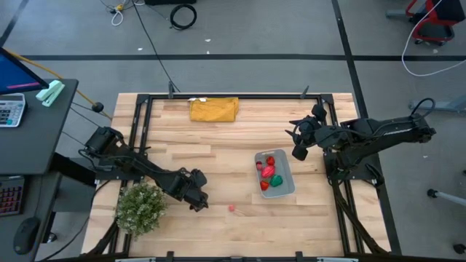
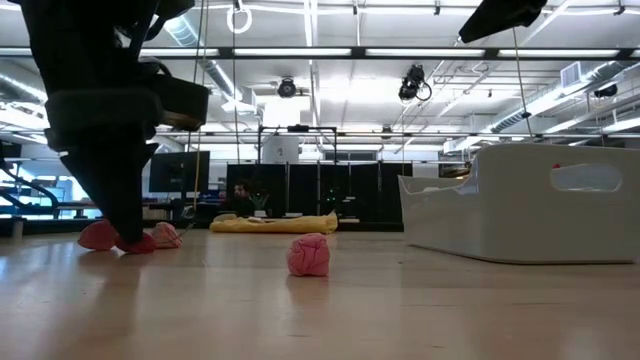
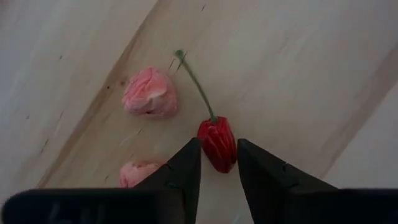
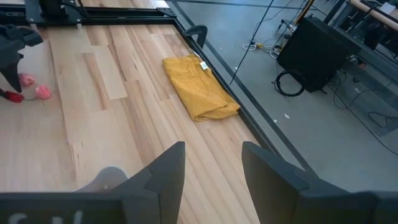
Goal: Pick and placing Produce into tupperware
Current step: Put the red cherry into the gray bin
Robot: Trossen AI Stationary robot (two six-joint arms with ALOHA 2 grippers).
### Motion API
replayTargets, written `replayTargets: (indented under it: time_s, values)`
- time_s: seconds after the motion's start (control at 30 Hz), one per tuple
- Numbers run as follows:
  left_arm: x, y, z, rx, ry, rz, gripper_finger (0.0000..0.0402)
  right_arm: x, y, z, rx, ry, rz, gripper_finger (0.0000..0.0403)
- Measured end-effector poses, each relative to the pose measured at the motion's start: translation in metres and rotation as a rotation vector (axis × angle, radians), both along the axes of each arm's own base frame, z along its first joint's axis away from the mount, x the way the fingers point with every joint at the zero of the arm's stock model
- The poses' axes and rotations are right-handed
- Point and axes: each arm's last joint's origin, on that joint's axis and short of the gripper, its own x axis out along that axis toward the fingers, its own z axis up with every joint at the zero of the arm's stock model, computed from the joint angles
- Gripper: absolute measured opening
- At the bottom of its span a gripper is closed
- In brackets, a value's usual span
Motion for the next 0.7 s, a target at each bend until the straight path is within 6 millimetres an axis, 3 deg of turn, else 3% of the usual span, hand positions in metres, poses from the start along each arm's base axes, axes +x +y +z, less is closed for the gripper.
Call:
replayTargets:
  time_s: [0.3, 0.4, 0.7]
  values:
    - [-0.011, 0.007, -0.012, 0.057, 0.034, -0.01, 0.0017, 0.0, 0.0, 0.0, 0.0, 0.0, 0.0, 0.0168]
    - [-0.007, 0.007, -0.008, 0.102, 0.007, -0.003, 0.0012, 0.0, 0.0, 0.0, 0.0, 0.0, 0.0, 0.0168]
    - [0.049, 0.006, 0.045, 0.31, -0.278, -0.25, 0.001, 0.0, 0.0, 0.0, -0.002, 0.002, 0.001, 0.0168]
